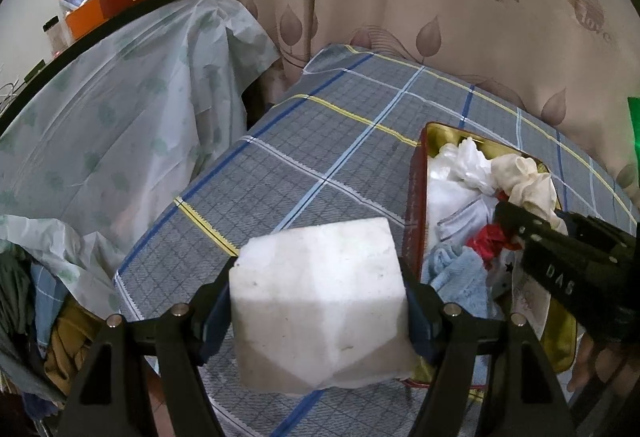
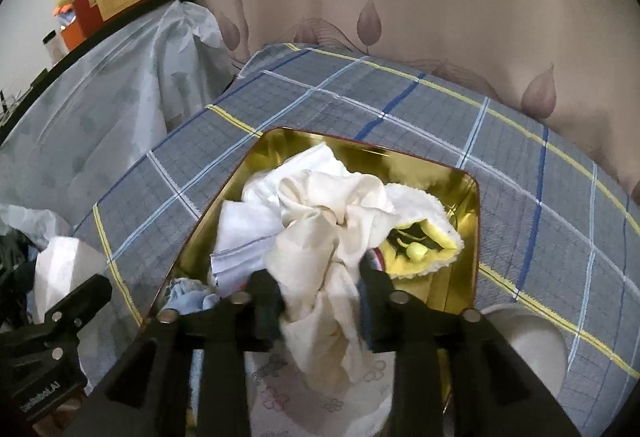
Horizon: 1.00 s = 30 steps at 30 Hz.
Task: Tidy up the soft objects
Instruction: 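Carry the cream satin cloth into the gold tin and open the right gripper, then withdraw the right gripper from the tin while the left gripper holds the white block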
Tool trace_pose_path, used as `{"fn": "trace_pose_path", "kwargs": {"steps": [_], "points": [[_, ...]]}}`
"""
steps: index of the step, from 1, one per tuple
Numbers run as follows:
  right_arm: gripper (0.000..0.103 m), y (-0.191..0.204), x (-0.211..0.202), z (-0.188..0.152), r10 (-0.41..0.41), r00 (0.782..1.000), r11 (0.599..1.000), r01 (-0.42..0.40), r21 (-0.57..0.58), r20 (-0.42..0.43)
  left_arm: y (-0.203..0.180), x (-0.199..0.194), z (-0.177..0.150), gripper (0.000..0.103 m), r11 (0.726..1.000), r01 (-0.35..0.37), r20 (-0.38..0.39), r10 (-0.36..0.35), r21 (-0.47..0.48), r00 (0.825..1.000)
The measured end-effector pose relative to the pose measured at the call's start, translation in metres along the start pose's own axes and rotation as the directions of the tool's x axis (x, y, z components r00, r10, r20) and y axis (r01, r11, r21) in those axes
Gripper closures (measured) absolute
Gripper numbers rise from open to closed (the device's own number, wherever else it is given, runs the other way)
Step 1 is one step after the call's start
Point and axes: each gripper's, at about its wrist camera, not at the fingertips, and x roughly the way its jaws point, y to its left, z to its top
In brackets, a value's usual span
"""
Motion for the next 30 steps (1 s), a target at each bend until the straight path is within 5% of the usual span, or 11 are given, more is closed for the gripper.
{"fn": "trace_pose_path", "kwargs": {"steps": [3, 16, 30], "points": [[0.045, 0.007, -0.003, -0.001, -0.001, 1.0, 0.999, 0.002, -0.036, 0.012, -0.001, 0.0, 0.0, 0.029, 1.0, 0.002, -0.001, -0.002, 0.0, 1.0], [0.009, 0.019, -0.034, -0.013, -0.047, 0.997, 0.997, 0.051, -0.06, 0.062, -0.002, -0.003, 0.001, 0.029, 1.0, -0.008, 0.014, 0.008, -0.001, 1.0], [0.009, 0.008, -0.089, -0.074, -0.164, 0.984, 0.986, 0.166, -0.029, 0.066, -0.022, -0.022, -0.006, 0.029, 0.999, 0.011, 0.045, -0.013, 0.045, 0.999]]}}
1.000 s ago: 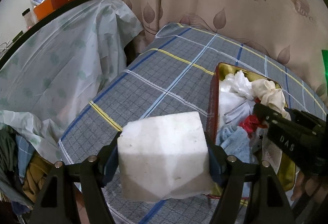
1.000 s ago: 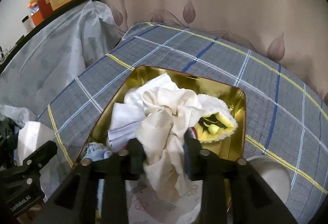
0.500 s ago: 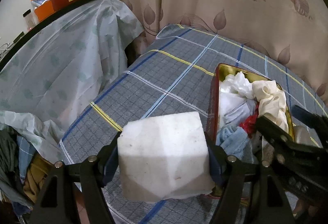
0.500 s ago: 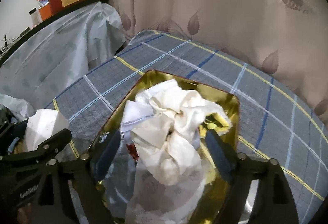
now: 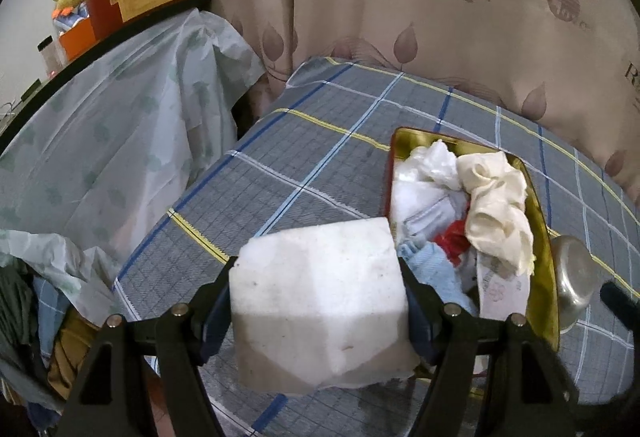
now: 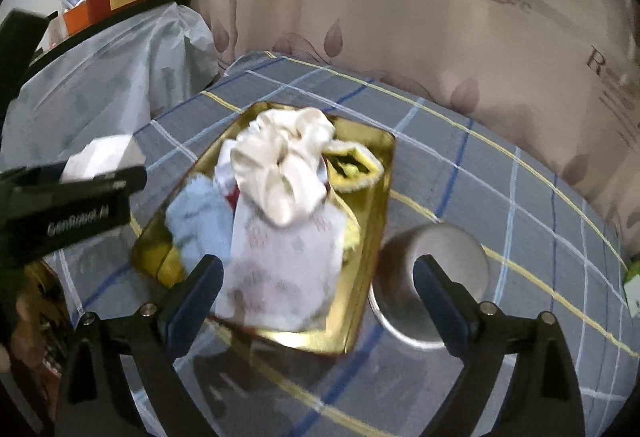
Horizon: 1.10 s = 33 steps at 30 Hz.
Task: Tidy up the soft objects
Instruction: 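Withdraw the right gripper from the tin while the left gripper holds the white block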
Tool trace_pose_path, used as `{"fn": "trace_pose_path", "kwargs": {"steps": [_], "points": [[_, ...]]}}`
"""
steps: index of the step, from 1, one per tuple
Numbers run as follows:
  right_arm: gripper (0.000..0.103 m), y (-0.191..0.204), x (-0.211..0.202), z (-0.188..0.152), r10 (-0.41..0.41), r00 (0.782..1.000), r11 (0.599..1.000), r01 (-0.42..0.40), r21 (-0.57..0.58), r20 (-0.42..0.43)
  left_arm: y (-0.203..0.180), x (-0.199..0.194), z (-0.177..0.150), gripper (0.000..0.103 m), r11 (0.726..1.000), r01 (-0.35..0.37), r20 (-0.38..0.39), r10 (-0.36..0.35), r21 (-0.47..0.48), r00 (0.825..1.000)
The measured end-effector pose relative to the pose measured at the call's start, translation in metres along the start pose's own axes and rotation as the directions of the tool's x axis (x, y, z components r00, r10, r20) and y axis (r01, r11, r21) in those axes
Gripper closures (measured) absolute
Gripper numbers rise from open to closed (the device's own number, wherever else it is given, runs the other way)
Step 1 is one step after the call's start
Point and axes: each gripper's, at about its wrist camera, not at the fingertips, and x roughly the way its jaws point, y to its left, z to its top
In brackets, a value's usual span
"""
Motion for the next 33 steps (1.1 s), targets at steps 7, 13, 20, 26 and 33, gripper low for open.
{"fn": "trace_pose_path", "kwargs": {"steps": [7, 13, 20, 26, 33], "points": [[0.009, -0.006, -0.011, -0.017, 0.022, 1.0, 0.998, -0.021, 0.064, -0.012, -0.01, -0.005, -0.002, 0.029, 1.0, 0.013, 0.001, -0.013, 0.023, 1.0], [0.009, -0.006, -0.007, -0.022, 0.039, 0.999, 0.996, -0.036, 0.081, -0.035, -0.016, -0.006, -0.003, 0.029, 0.999, 0.013, 0.002, -0.013, 0.038, 1.0], [0.009, -0.003, -0.004, -0.026, 0.045, 0.998, 0.996, -0.041, 0.083, -0.047, -0.018, -0.007, -0.003, 0.029, 0.999, 0.016, 0.002, -0.016, 0.044, 1.0], [0.009, -0.003, -0.002, -0.027, 0.048, 0.998, 0.995, -0.043, 0.092, -0.049, -0.019, -0.005, -0.003, 0.029, 0.999, 0.018, 0.002, -0.018, 0.047, 1.0], [0.009, -0.002, -0.002, -0.026, 0.045, 0.998, 0.995, -0.041, 0.091, -0.05, -0.019, -0.006, -0.003, 0.029, 0.999, 0.019, -0.003, -0.019, 0.046, 1.0]]}}
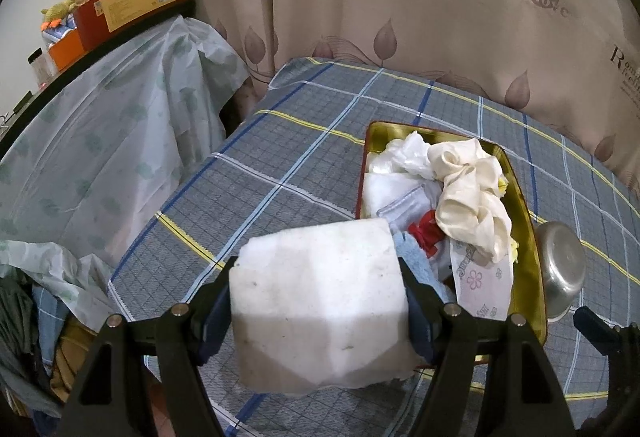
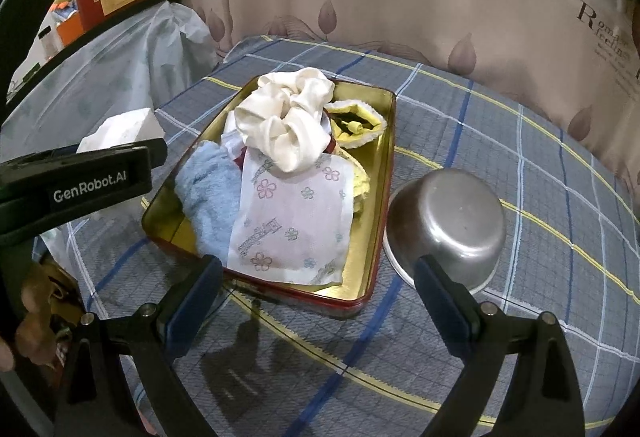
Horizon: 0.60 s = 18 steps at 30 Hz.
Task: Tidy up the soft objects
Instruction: 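Withdraw the right gripper from the tin while the left gripper holds the white block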
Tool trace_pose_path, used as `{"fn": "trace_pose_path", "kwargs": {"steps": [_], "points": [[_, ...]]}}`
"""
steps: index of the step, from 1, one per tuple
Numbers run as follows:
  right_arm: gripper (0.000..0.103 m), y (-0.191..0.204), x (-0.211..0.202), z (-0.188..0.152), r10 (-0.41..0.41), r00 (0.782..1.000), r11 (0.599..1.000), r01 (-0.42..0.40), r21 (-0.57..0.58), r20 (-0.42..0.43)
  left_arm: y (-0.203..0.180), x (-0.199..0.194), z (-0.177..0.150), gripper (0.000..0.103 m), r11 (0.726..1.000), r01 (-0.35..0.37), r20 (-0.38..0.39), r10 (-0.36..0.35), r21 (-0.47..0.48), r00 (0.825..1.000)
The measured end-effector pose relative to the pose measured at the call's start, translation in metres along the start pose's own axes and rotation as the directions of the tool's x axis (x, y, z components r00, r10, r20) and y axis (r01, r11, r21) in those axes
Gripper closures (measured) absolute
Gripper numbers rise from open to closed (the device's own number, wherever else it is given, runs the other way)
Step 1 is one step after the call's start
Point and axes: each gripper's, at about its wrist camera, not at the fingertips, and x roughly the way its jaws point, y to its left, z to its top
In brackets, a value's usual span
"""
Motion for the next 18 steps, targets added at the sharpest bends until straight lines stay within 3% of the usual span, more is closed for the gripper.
{"fn": "trace_pose_path", "kwargs": {"steps": [18], "points": [[0.008, -0.0034, 0.0063, -0.0016, 0.009, 1.0, 1.0, -0.009, -0.002, -0.022, 0.0, 0.0052, -0.0015, 0.029, 1.0, -0.004, -0.014, 0.004, 0.003, 1.0]]}}
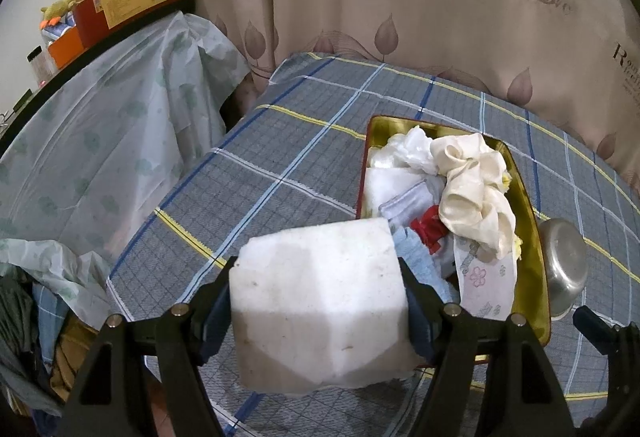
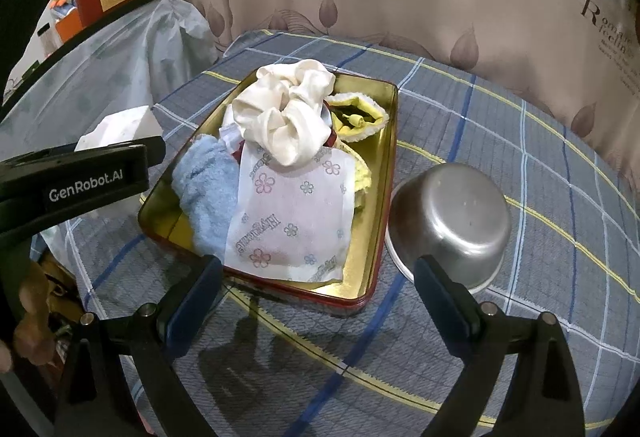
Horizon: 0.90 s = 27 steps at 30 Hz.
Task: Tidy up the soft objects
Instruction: 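Withdraw the right gripper from the tin while the left gripper holds the white block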
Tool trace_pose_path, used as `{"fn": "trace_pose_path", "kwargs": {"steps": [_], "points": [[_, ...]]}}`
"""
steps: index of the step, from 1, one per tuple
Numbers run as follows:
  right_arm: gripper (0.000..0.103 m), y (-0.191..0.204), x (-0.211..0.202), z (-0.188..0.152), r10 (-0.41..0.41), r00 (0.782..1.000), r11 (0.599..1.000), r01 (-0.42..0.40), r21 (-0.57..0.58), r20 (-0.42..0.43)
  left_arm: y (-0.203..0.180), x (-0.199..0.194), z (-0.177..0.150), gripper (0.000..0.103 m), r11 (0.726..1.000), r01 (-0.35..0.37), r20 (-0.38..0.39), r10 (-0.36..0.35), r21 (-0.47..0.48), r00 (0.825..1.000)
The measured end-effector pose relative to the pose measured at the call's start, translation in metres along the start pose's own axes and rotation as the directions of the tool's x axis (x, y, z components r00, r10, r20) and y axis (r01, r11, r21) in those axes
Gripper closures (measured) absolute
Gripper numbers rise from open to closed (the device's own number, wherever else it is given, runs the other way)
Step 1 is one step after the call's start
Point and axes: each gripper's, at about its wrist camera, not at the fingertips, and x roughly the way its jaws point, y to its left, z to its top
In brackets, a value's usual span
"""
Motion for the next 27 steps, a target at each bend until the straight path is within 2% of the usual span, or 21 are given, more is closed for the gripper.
{"fn": "trace_pose_path", "kwargs": {"steps": [27], "points": [[0.005, -0.0018, 0.0001, -0.0053, 0.001, 1.0, 1.0, -0.001, -0.005, 0.003, -0.0013, 0.0005, -0.0031, 0.029, 1.0, 0.003, -0.001, -0.003, 0.01, 1.0]]}}
